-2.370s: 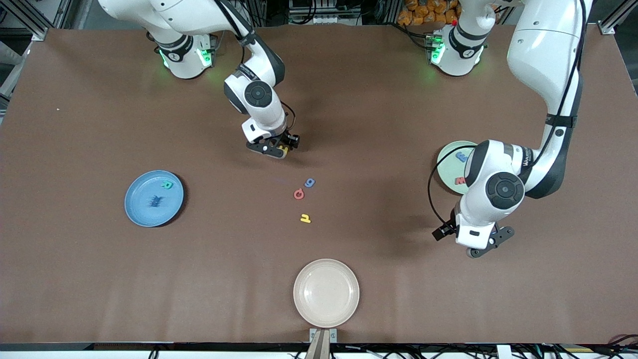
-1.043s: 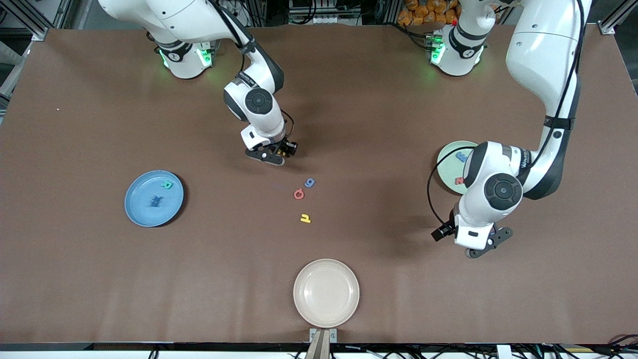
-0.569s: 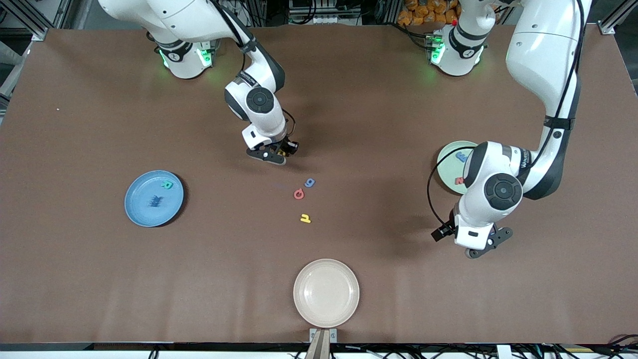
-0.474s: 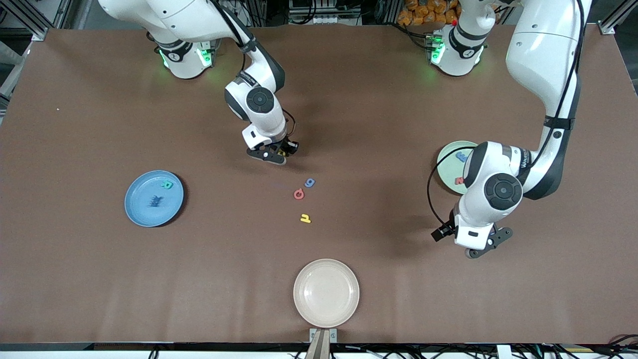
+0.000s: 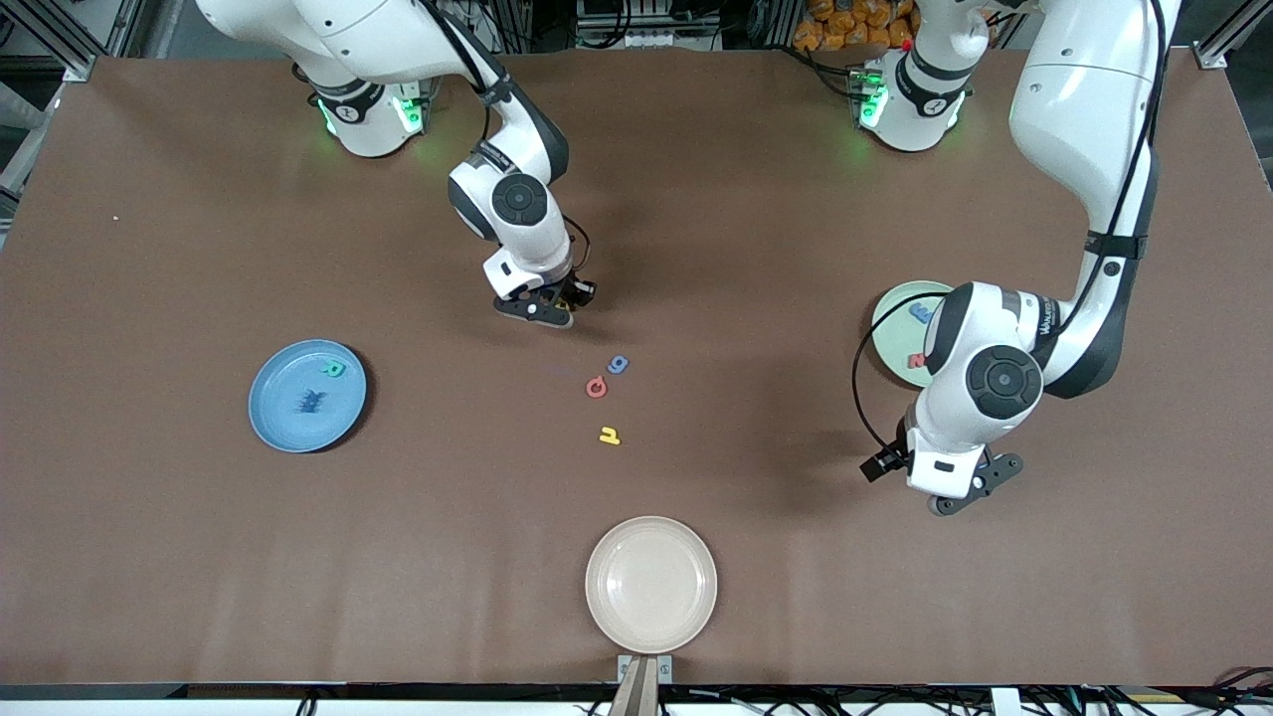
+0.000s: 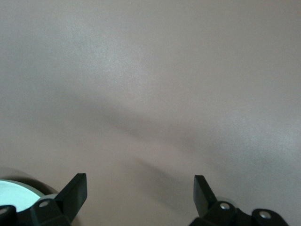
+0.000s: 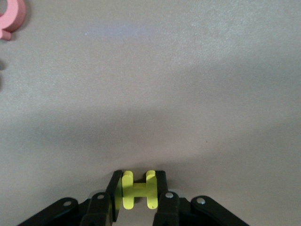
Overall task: Sort uppercase to blue plate, lowercase to green plate
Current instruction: 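Carry the yellow H with the right gripper to the blue plate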
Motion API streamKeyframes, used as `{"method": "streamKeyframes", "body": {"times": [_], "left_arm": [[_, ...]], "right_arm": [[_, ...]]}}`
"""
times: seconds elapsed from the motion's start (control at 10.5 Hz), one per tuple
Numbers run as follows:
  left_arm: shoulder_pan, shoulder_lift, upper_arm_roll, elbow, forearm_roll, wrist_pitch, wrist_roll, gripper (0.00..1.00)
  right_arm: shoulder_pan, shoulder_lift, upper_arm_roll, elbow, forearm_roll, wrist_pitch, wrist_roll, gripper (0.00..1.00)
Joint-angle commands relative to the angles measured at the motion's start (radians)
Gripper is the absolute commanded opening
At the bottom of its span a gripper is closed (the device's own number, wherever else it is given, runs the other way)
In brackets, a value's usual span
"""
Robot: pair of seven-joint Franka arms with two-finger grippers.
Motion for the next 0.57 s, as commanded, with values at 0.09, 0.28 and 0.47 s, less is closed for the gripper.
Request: {"method": "streamKeyframes", "body": {"times": [0.09, 0.28, 0.47], "left_arm": [[-0.009, -0.004, 0.003, -0.008, 0.028, 0.012, -0.023, 1.00], [-0.011, -0.004, 0.003, -0.008, 0.028, 0.014, -0.023, 1.00], [-0.026, 0.001, 0.003, -0.005, 0.028, 0.017, -0.052, 1.00]], "right_arm": [[-0.066, -0.036, -0.004, 0.009, -0.010, -0.080, -0.174, 0.17], [-0.121, -0.053, -0.010, 0.035, -0.010, -0.161, -0.289, 0.17], [-0.138, -0.070, -0.062, 0.078, -0.011, -0.260, -0.435, 0.17]]}}
